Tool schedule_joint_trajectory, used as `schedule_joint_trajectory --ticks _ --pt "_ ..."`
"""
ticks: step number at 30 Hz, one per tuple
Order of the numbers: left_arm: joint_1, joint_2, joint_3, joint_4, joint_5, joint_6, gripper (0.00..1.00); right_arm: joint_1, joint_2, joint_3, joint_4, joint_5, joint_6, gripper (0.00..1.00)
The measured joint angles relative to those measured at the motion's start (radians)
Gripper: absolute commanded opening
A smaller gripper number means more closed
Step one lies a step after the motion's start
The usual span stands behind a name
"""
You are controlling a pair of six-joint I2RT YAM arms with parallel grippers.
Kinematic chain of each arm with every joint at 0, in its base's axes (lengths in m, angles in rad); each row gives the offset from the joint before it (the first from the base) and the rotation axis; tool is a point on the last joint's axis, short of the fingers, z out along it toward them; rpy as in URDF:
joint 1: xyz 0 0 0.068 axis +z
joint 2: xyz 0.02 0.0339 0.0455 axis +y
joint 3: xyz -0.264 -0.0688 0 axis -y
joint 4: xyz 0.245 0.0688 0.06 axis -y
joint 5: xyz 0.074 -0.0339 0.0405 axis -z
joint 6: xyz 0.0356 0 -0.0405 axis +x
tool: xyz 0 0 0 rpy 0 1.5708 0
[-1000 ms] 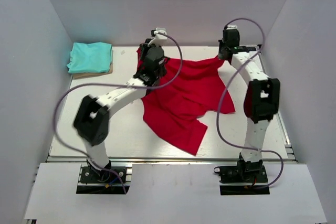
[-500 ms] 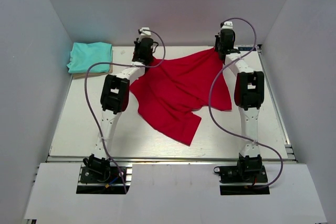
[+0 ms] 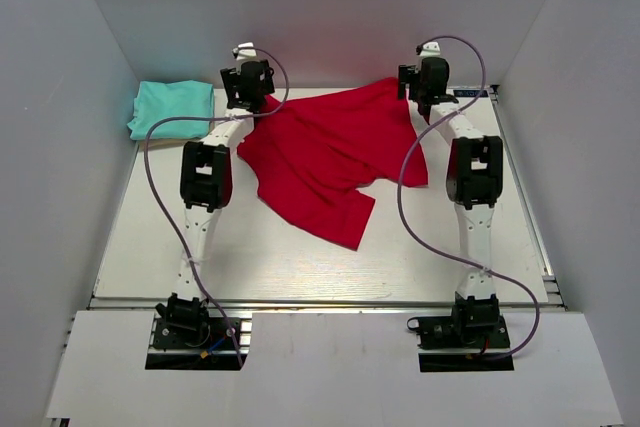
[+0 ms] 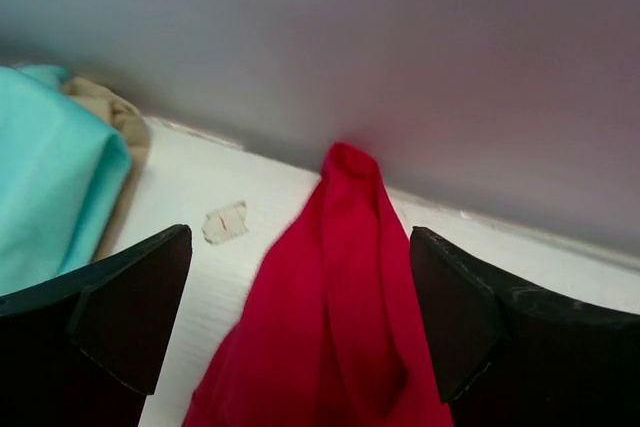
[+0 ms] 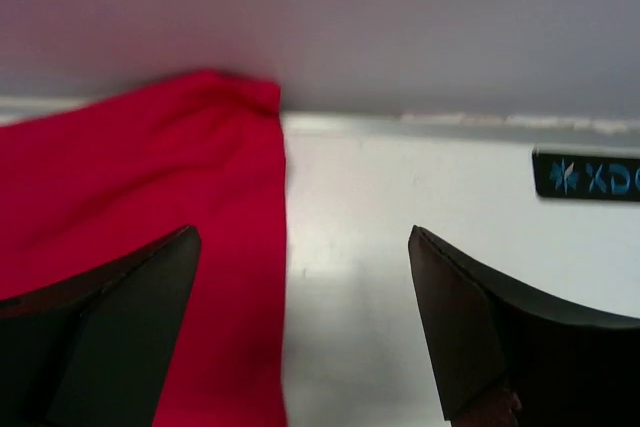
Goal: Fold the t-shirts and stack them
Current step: Flatten out the tshirt
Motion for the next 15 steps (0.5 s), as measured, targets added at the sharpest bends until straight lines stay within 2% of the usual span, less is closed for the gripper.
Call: schedule_joint_trajectory --ticks 5,8,12,15 --pt "-0.005 -0.069 -0.055 -0.121 0.158 -0.025 1.00 0.000 -0.174 -0.127 -0.182 -0.023 0.073 0.90" --pt "-0.015 -0.170 -0.135 -0.225 0.260 -0.038 1.00 0.001 -0.329 -0.259 -0.246 -0.064 0.126 0.90" --pt "-0.044 -0.371 -0.330 -0.333 0.409 -0.072 1.00 0.007 -0.494 -0.436 -0.290 -0.103 0.179 0.90" --pt "-0.087 -0.506 -0.476 -0.383 0.505 -0.080 1.00 0.012 -0.523 -0.509 -0.367 -0.109 0.210 0.90"
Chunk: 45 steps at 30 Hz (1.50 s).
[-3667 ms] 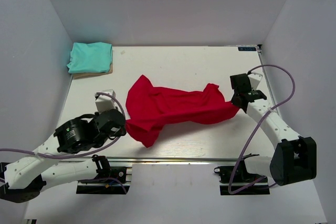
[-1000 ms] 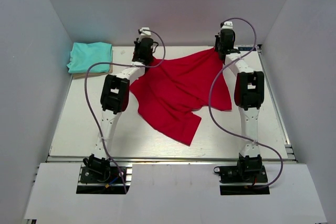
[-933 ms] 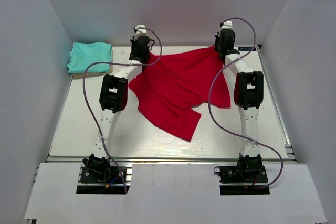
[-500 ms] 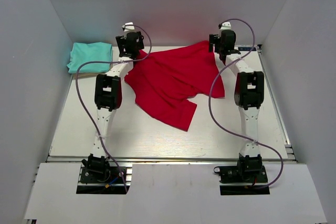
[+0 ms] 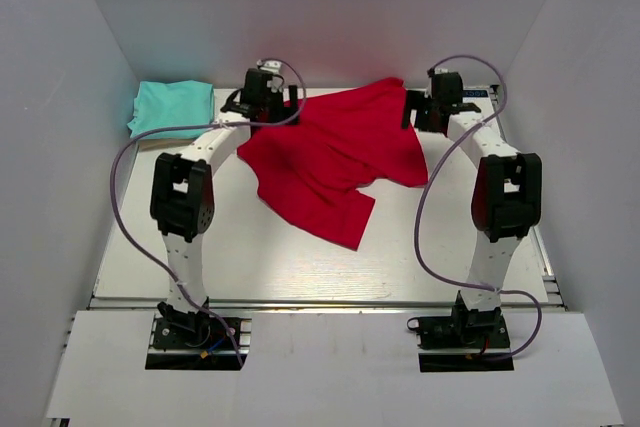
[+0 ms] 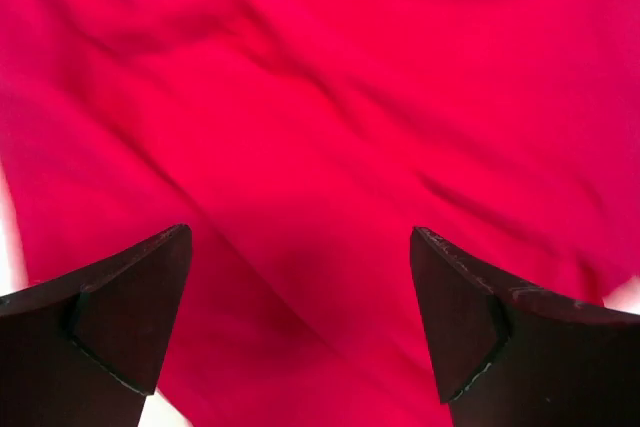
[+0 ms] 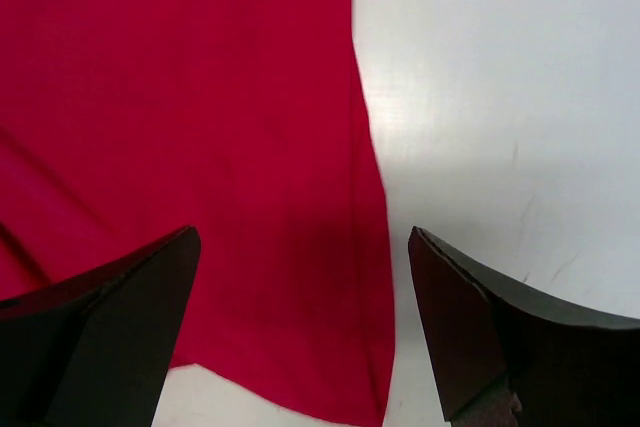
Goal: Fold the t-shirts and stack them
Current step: Flatten out the tshirt
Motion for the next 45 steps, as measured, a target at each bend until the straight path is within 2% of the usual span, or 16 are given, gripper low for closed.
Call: schedule_joint_trajectory --ticks 5,9,15,19,23,24,26,31,33,34,35,36,37,38,40,45 --pt "-0.138 -0.115 -0.171 -0.065 0.107 0.014 1.00 0.002 -0.009 -0.171 -0.092 0.020 0.054 0.89" --pt "-0.287 -0.143 -0.279 -0.108 0.186 0.045 0.99 0.000 -0.041 -0.299 -0.135 0.047 0.096 0.77" --pt "-0.473 -0.174 -0.403 -0.117 0.312 0.080 0.92 -0.003 -0.097 -0.326 -0.114 0.054 0.120 0.63" --pt "-0.532 -0.176 -0.422 -0.114 0.341 0.090 0.91 -0.003 -0.097 -0.327 -0.106 0.038 0.124 0.62" --pt "-0.571 -0.166 -0.433 -0.114 0.343 0.094 0.80 -0.003 -0.097 -0.328 -0.089 0.026 0.120 0.48" --pt "-0.578 -0.157 -0.433 -0.115 0.338 0.093 0.71 -0.003 -0.096 -0.328 -0.083 0.024 0.119 0.42" --pt "-0.587 -0.132 -0.433 -0.120 0.323 0.091 0.66 -0.003 -0.093 -0.328 -0.076 0.022 0.120 0.42" --pt "-0.594 -0.118 -0.430 -0.122 0.278 0.084 0.63 -0.003 -0.066 -0.328 -0.068 0.045 0.121 0.42" --pt "-0.599 -0.118 -0.433 -0.120 0.250 0.082 0.46 -0.003 -0.051 -0.328 -0.071 0.060 0.121 0.42" --pt "-0.601 -0.118 -0.437 -0.116 0.234 0.074 0.41 -0.003 -0.046 -0.328 -0.072 0.069 0.121 0.42" --pt "-0.602 -0.118 -0.443 -0.109 0.222 0.073 0.34 -0.003 -0.045 -0.328 -0.071 0.074 0.121 0.38" --pt "-0.602 -0.118 -0.445 -0.108 0.212 0.071 0.21 -0.003 -0.045 -0.328 -0.071 0.081 0.120 0.33" --pt "-0.601 -0.117 -0.447 -0.107 0.203 0.064 0.08 -0.003 -0.045 -0.328 -0.072 0.087 0.117 0.21" --pt "-0.599 -0.116 -0.453 -0.103 0.198 0.056 0.00 -0.003 -0.044 -0.328 -0.072 0.096 0.116 0.15" --pt "-0.599 -0.117 -0.467 -0.092 0.196 0.042 0.00 -0.003 -0.044 -0.328 -0.072 0.105 0.119 0.00" --pt "-0.602 -0.189 -0.580 -0.027 0.170 0.002 0.00 -0.003 -0.044 -0.328 -0.069 0.117 0.120 0.00"
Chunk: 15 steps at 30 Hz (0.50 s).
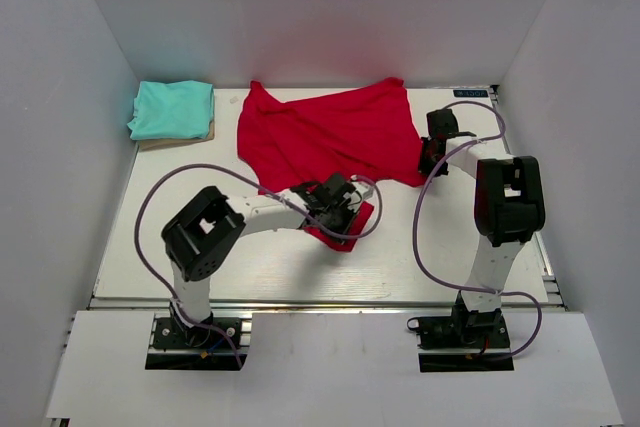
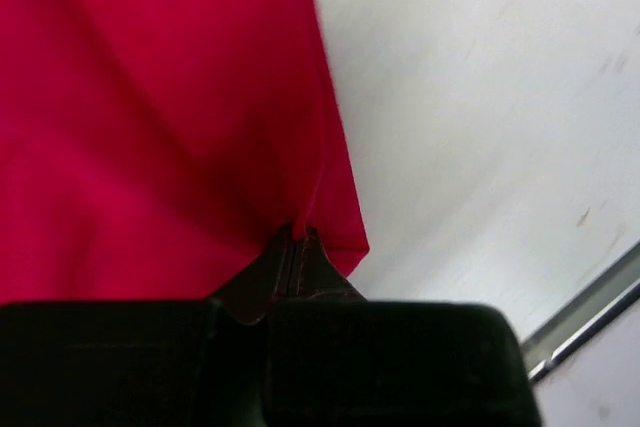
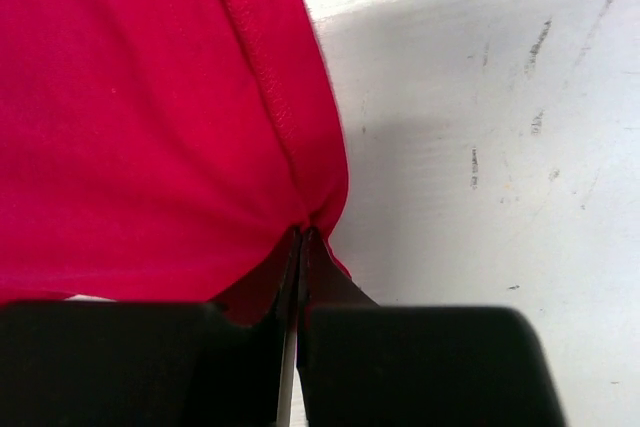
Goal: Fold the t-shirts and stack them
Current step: Flatten out the tshirt
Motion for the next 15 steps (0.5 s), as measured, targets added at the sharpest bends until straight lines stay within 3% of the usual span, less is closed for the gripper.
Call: schedule_joint_trajectory --ticks 7,15 --pt "0.001 -0.178 -0.208 -0.055 -0.021 -0.097 0.00 -0.002 0.000 0.032 -0.049 0.097 0.001 0.00" --pt "0.002 -0.261 -0.293 -0.167 0.046 -0.161 0.00 -0.045 0.000 0.140 -0.141 0.217 0.004 0.00"
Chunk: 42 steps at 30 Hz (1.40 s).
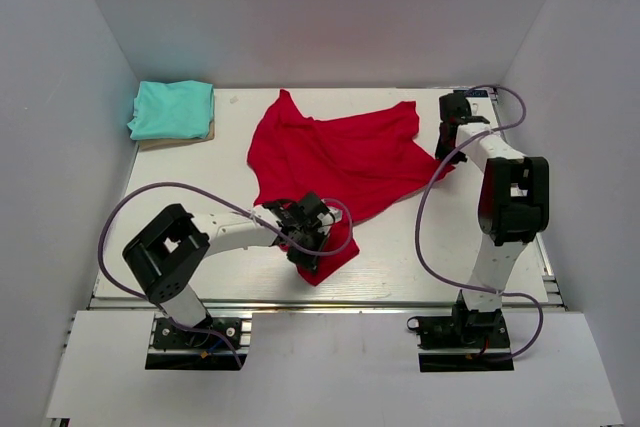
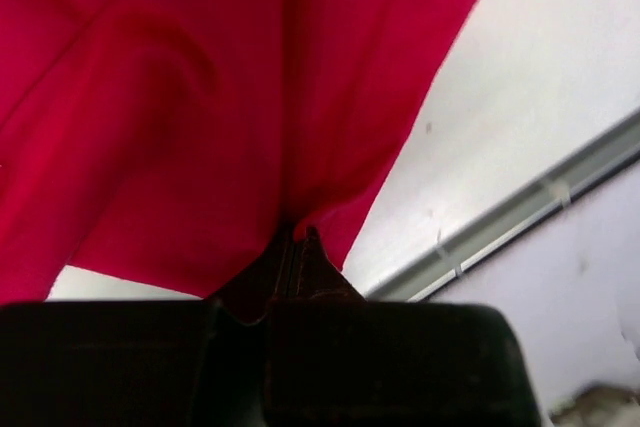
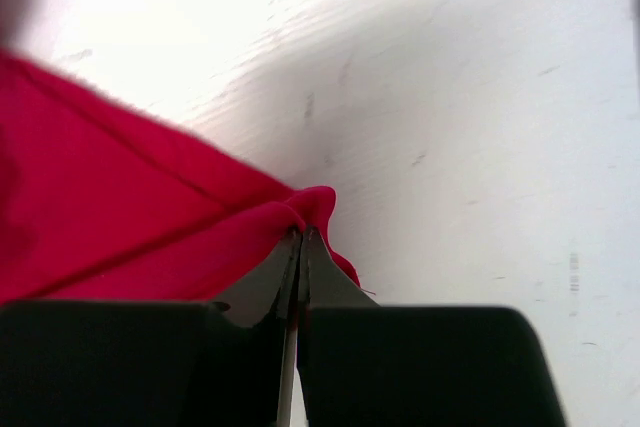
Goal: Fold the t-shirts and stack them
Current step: Flatten out the tshirt
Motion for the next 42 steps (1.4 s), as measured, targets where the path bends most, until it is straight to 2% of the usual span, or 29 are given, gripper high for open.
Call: schedule_joint_trajectory --ticks 5,11,19,20,21,22,23,24,25,27,29,32,37,42 --pt "0.005 -0.015 -0.029 -0.061 0.086 -0.015 0.00 -0.047 0.000 0.089 -0.064 0.050 -0.004 0.00" --pt "0.004 -0.012 -0.053 -0.132 0.176 -0.026 0.00 -0.106 0.038 0.270 -0.172 0.114 -0.002 0.00" --pt "-0.003 -0.003 -0.115 -0.204 0.234 -0.021 0.00 -0.143 0.041 0.238 -0.282 0.139 0.023 0.00" --pt "-0.005 -0.006 -0.115 -0.206 0.230 -0.018 0.00 -0.143 0.041 0.225 -0.289 0.141 0.027 0.10" --pt "-0.006 -0.007 -0.114 -0.208 0.226 -0.016 0.00 -0.146 0.041 0.211 -0.301 0.142 0.033 0.24" --pt "-0.008 -0.006 -0.106 -0.217 0.217 -0.013 0.00 -0.149 0.041 0.198 -0.308 0.144 0.039 0.42" --pt "-0.010 -0.006 -0.093 -0.242 0.198 -0.007 0.00 -0.152 0.040 0.189 -0.313 0.147 0.050 0.49" --pt "-0.010 -0.006 -0.076 -0.276 0.175 -0.002 0.03 -0.154 0.039 0.180 -0.319 0.150 0.052 0.61" --pt "-0.010 -0.006 -0.060 -0.306 0.157 0.005 0.22 -0.158 0.036 0.170 -0.320 0.152 0.055 0.77" --pt "-0.011 -0.007 0.002 -0.371 0.112 0.018 0.65 -0.161 0.030 0.158 -0.328 0.153 0.059 0.85" --pt "-0.009 -0.016 0.078 -0.407 0.069 0.035 1.00 -0.161 0.022 0.155 -0.330 0.144 0.056 0.88" --pt "-0.002 -0.056 0.206 -0.431 0.014 0.041 1.00 -0.162 -0.006 0.152 -0.313 0.113 0.031 0.86" --pt "0.011 -0.142 0.341 -0.385 -0.130 0.049 1.00 -0.160 -0.128 0.049 -0.168 -0.036 -0.039 0.80" --pt "0.065 -0.058 0.478 -0.301 -0.290 0.047 1.00 -0.154 -0.174 -0.068 -0.022 -0.233 -0.115 0.77"
